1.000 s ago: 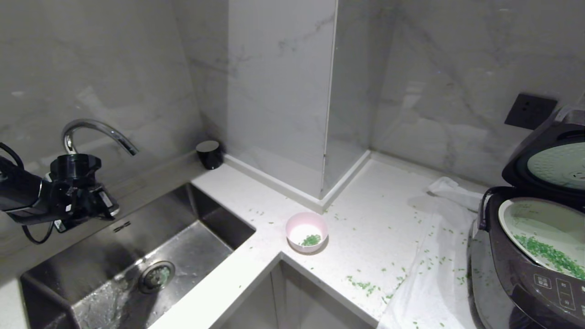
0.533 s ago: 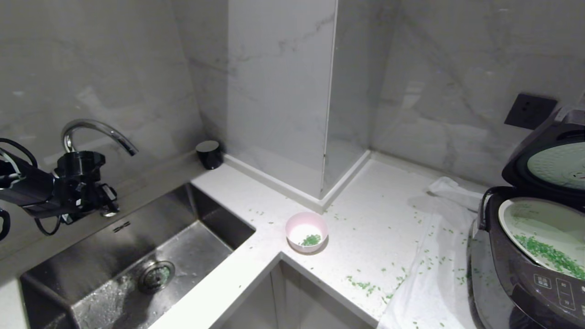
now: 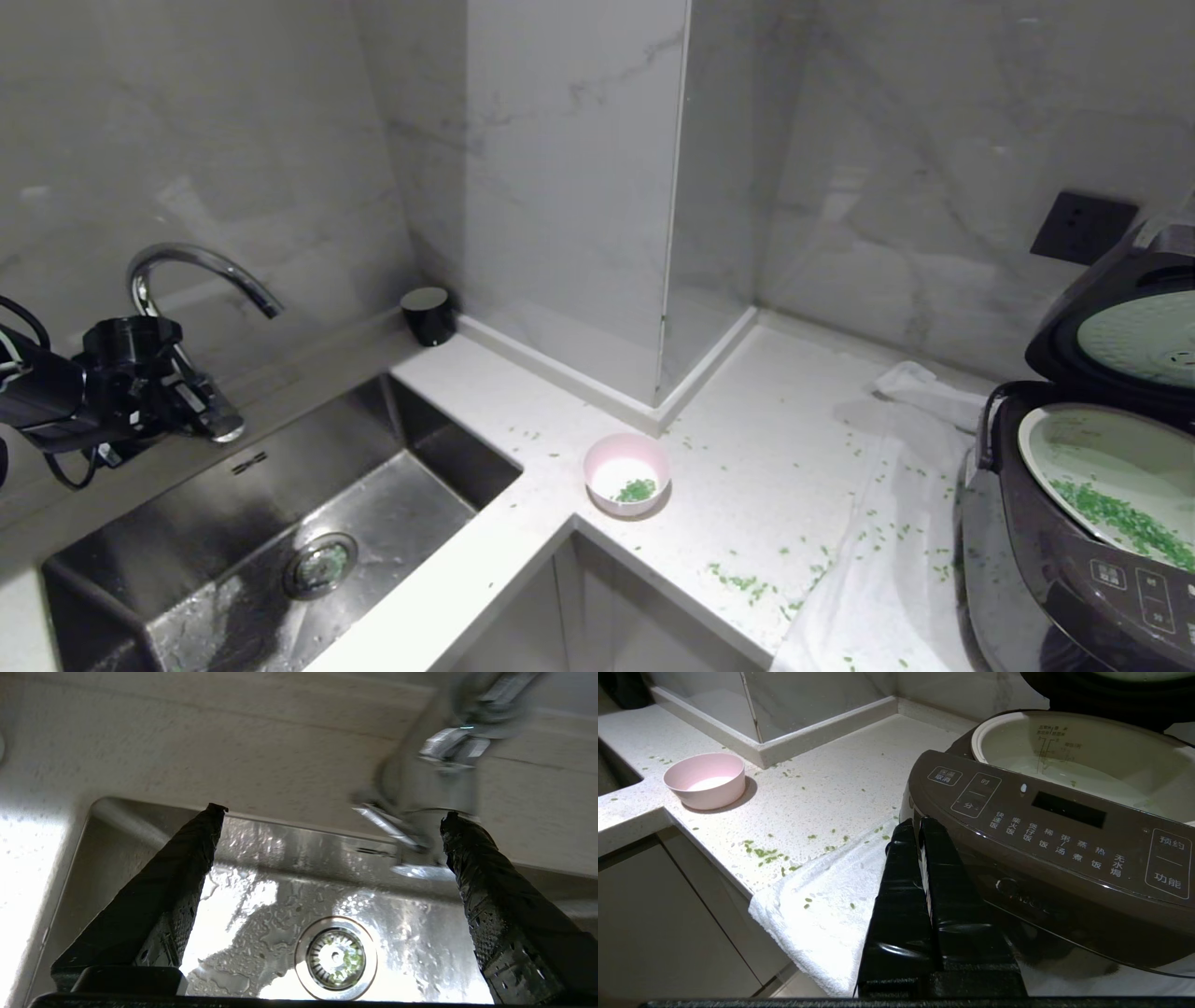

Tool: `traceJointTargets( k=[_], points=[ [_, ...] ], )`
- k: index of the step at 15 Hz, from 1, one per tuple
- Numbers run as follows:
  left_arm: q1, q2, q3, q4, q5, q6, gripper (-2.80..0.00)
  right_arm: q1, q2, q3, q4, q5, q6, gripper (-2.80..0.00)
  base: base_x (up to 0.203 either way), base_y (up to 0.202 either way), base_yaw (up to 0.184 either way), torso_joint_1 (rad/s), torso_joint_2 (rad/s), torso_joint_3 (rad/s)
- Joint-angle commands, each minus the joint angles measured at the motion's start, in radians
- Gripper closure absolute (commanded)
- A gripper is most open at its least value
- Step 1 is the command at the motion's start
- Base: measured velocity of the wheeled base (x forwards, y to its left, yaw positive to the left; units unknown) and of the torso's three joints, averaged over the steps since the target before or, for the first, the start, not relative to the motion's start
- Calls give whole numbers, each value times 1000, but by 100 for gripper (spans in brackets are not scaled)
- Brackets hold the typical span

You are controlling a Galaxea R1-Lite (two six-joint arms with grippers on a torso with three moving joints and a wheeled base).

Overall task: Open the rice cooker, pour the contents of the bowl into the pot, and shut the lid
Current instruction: Turn on the tap

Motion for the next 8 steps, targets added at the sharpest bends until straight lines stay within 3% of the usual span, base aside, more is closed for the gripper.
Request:
traceJointTargets(
  k=[1,2,8],
  points=[
    [2,19,-6,-3,3,-11,-280,0,2,2,1,1,-1,0,0,0,0,0,0,0],
    [-1,25,-19,-3,3,-12,0,0,2,2,0,1,0,0,0,0,0,0,0,0],
    [2,75,-86,-3,6,-12,0,0,2,2,-1,1,-1,0,0,0,0,0,0,0]
  ],
)
